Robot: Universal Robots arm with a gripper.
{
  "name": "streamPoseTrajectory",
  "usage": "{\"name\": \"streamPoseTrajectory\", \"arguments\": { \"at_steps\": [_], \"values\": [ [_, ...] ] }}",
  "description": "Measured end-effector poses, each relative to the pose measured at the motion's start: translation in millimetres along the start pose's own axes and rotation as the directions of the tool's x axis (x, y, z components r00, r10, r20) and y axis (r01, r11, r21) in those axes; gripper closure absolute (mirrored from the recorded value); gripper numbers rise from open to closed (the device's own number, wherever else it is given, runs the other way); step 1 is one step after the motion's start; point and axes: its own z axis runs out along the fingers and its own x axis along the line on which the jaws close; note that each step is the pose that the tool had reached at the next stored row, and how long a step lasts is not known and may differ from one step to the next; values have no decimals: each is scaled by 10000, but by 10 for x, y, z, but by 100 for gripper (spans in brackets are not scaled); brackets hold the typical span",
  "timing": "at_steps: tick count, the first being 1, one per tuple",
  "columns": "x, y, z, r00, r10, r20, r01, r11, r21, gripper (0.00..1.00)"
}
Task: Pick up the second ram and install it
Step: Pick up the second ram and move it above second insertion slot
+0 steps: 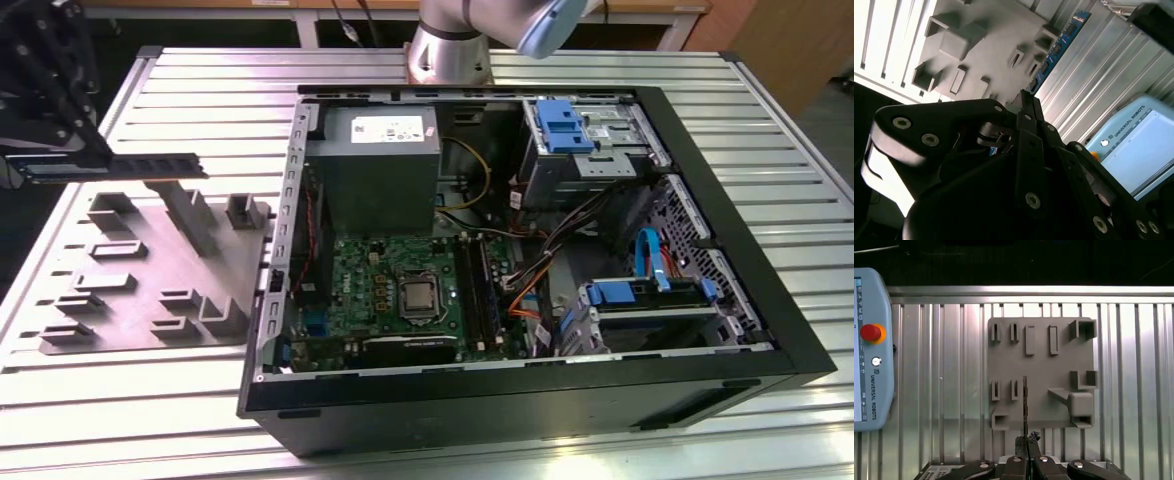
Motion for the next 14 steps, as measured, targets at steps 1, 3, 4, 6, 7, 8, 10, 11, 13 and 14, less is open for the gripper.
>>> {"name": "streamPoseTrajectory", "arguments": {
  "at_steps": [1,3,4,6,7,8,10,11,13,14],
  "values": [
    [-1,-35,0,10000,2,1,-2,10000,1,88],
    [-3,-109,-2,10000,3,0,-3,10000,0,88],
    [-4,-151,-3,10000,3,1,-3,10000,1,88],
    [-6,-238,-5,10000,2,1,-2,10000,0,88],
    [-7,-279,-6,10000,3,0,-3,10000,0,88],
    [-8,-320,-6,10000,3,0,-3,10000,0,88],
    [-10,-399,-7,10000,3,1,-3,10000,1,88],
    [-11,-437,-8,10000,3,1,-3,10000,1,88],
    [-13,-516,-11,10000,5,-1,-5,10000,0,88],
    [-14,-555,-11,10000,5,0,-5,10000,1,88]
  ]
}}
